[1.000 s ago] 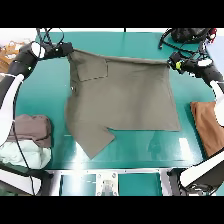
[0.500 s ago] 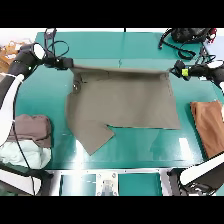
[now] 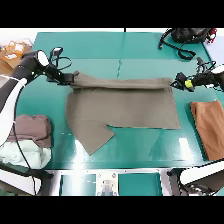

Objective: Fold the shirts.

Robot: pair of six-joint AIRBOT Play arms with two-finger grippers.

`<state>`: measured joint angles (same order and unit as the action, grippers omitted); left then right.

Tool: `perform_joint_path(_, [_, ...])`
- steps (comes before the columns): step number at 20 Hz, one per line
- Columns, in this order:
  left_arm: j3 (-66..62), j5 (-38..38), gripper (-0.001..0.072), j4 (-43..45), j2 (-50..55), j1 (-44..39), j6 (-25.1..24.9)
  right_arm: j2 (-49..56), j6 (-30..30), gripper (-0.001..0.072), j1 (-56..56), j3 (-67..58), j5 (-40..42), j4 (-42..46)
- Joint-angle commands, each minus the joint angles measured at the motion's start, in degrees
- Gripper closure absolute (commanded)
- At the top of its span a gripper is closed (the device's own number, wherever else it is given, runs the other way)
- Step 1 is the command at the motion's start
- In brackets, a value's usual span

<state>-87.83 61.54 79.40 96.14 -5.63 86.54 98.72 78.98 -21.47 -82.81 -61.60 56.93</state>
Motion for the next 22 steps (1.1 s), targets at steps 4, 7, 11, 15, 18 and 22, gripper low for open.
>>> perform_joint_path(4, [5.4, -3.5, 0.0688, -6.2, 0.0, 0.0, 0.0, -0.3, 1.4, 0.0696, 0.0, 2.7, -0.5, 2.1])
perform_joint_path(7, [6.1, -2.6, 0.0688, -6.1, 0.0, 0.0, 0.0, -0.3, 1.4, 0.0609, 0.0, 2.7, -0.9, 2.1])
perform_joint_path(11, [2.8, 2.0, -0.0013, -6.3, -0.3, 0.0, 2.0, -0.9, 3.4, 0.0341, -0.8, -0.7, -6.1, 4.1])
perform_joint_path(15, [-5.6, 16.3, 0.0108, -5.7, -0.4, 0.0, 1.6, -5.3, 6.1, 0.0684, -1.4, -3.1, -12.9, 9.2])
perform_joint_path(18, [-7.9, 25.5, 0.0689, -5.7, -0.6, 0.0, -0.8, -9.7, 6.7, 0.0697, -1.6, 0.3, -16.6, 9.8])
perform_joint_path(22, [-1.0, 29.0, 0.069, -4.5, -7.5, 0.0, 0.0, -20.4, 7.6, 0.0697, -4.0, 14.5, -16.9, 9.8])
